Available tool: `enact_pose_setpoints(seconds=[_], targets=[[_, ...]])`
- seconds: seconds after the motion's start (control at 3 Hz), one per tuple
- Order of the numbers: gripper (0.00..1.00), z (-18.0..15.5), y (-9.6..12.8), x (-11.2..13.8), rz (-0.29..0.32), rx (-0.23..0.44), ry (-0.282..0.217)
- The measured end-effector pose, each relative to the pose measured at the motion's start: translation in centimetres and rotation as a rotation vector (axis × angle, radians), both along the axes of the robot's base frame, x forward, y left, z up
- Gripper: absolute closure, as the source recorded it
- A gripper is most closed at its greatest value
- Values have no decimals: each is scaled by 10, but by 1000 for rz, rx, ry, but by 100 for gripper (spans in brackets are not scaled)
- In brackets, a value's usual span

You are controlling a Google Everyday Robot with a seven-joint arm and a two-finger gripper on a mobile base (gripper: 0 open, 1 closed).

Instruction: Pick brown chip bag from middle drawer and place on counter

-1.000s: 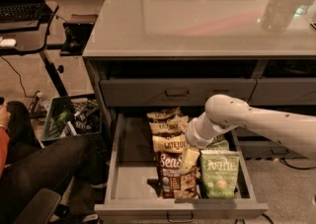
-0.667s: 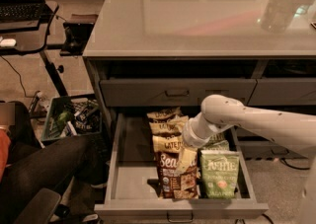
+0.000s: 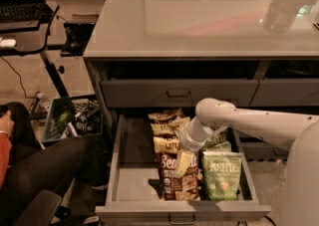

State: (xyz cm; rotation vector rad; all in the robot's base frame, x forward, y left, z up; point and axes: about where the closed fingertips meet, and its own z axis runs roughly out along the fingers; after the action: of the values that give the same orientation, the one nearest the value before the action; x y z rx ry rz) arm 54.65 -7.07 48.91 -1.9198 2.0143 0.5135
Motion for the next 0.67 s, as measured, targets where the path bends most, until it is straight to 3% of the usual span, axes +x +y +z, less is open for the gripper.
enact_pose_setpoints(seconds=[0.67], targets=[[42,0,0,0,0,0,0]])
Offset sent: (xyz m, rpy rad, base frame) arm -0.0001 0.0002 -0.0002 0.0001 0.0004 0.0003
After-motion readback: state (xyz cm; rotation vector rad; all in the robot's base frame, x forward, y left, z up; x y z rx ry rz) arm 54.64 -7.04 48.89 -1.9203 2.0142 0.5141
